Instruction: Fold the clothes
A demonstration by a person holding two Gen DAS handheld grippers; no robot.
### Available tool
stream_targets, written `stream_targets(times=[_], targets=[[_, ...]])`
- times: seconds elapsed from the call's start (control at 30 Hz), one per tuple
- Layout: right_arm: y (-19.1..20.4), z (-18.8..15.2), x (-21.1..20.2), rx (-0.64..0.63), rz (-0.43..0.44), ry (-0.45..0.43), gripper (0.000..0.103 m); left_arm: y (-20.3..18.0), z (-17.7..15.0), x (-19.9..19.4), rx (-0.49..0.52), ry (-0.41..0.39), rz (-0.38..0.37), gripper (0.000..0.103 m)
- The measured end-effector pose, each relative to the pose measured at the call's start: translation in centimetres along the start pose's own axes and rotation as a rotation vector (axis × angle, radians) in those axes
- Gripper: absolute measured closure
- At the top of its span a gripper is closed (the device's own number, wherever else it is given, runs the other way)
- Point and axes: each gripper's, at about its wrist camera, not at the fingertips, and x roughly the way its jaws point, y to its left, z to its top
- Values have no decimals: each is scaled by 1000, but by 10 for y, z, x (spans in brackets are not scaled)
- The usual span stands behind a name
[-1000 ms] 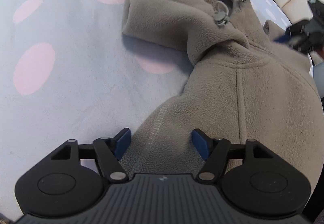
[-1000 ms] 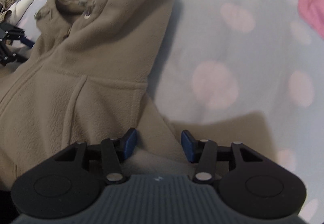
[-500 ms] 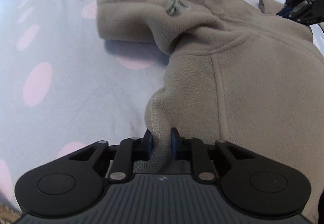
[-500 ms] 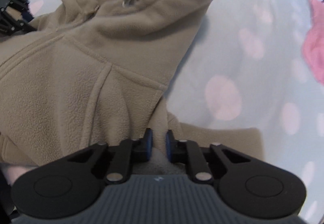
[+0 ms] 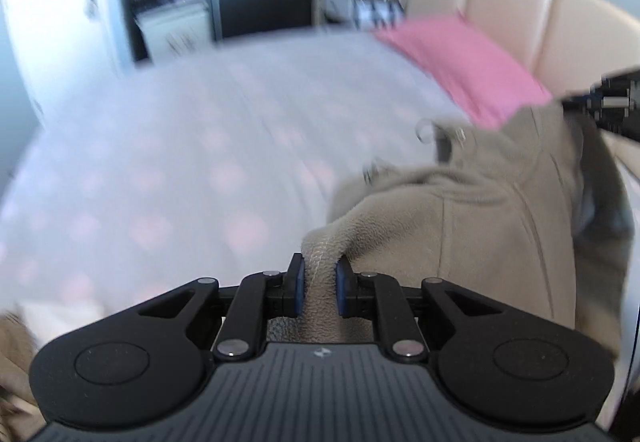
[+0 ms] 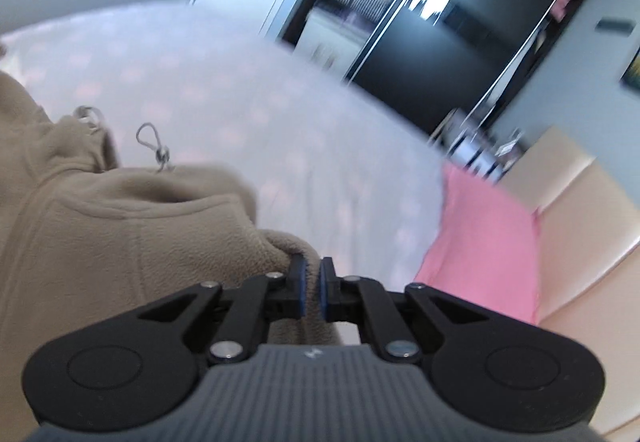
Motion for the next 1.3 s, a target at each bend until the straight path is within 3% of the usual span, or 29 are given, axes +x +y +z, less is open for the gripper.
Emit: stream_targets(times=[0.1,0.2,0.3,0.4,0.47,0.5,0.53,0.6,0.7,0.8,1.03,1.3], targets=[[-6,29,0,-4,-57,-87,97,13,27,-9,2,-75,68,90],[-2,58,19,6,-85,-131,97,16,46,13,25,-83,156,90],[6,79,50,9,-85,-127,97,27,43,54,35,-12,205,90],[21,76,79,15,-46,-81,95,39,20,84,17,80,200,85],[32,73,97,16,-40,-43,86,46,2,97,13,143,195,84],[37,68,104,16,-51,-30,73,48,-3,105,14,176,192,83],[41,62,108,19,-64,-24,66,50,-10,108,13,203,182,81],[44,53,110,33,-52,-8,66,50,-20,106,21,232,155,73],[43,40,98,70,-12,11,63,41,-28,91,59,220,120,60],[40,27,83,112,28,27,62,22,-32,71,95,202,72,55],[61,-28,9,173,152,87,58,-64,-59,15,162,172,-79,46],[106,-113,-62,255,204,176,53,-168,-126,-21,239,273,-184,44]])
